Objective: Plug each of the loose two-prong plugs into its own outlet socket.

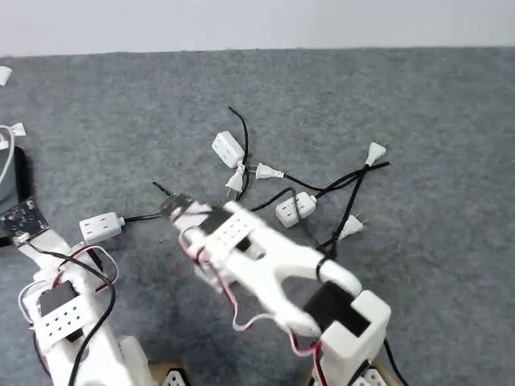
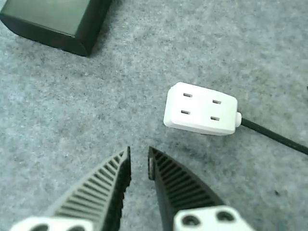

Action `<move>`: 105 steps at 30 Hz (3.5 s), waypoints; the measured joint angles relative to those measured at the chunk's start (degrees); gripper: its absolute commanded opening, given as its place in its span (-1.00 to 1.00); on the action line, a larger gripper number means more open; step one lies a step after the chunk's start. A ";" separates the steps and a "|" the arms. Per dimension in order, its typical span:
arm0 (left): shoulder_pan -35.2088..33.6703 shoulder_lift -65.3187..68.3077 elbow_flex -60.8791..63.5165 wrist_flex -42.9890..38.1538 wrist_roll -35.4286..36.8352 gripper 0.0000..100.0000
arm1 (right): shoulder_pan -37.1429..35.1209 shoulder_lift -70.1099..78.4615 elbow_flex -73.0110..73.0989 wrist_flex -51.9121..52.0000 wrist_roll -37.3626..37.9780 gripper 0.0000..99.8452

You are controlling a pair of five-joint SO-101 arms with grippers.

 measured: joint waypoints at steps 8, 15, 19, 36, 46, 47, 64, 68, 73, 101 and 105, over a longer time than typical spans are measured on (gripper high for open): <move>0.00 0.00 0.00 0.00 0.00 -0.88 | 13.63 -15.56 -0.09 7.91 0.00 -0.98; 0.00 0.00 0.00 0.00 0.00 -0.88 | 24.18 -35.52 7.56 8.18 3.60 -0.98; 0.62 0.00 0.18 0.00 0.00 -0.88 | 24.35 -37.19 16.53 2.46 3.96 -0.98; 1.14 0.00 0.18 0.00 0.00 -0.88 | 18.90 -21.80 19.96 -1.93 4.13 -0.61; 1.05 0.00 0.18 0.00 0.00 -0.88 | 23.82 -23.91 13.80 5.10 3.34 -0.99; 1.05 0.00 0.18 0.00 0.00 -0.88 | 25.14 -25.23 13.36 5.36 3.16 -0.98; 2.73 0.00 0.88 -0.97 0.00 -0.89 | 31.82 -8.79 9.76 -4.84 1.41 -0.98; 2.55 0.00 0.88 -0.97 0.00 -0.89 | 29.98 -7.91 8.00 -4.22 1.41 -0.98; 2.55 0.00 0.88 -1.49 0.00 -0.88 | 26.20 -10.37 8.35 -4.04 0.00 -0.98; 2.64 0.00 1.67 -2.02 -1.41 -0.89 | 16.44 -11.16 11.78 -8.35 -0.26 -0.98; 2.64 0.00 1.67 -2.02 -1.41 -0.89 | 16.18 -11.08 11.34 -8.35 1.41 -0.95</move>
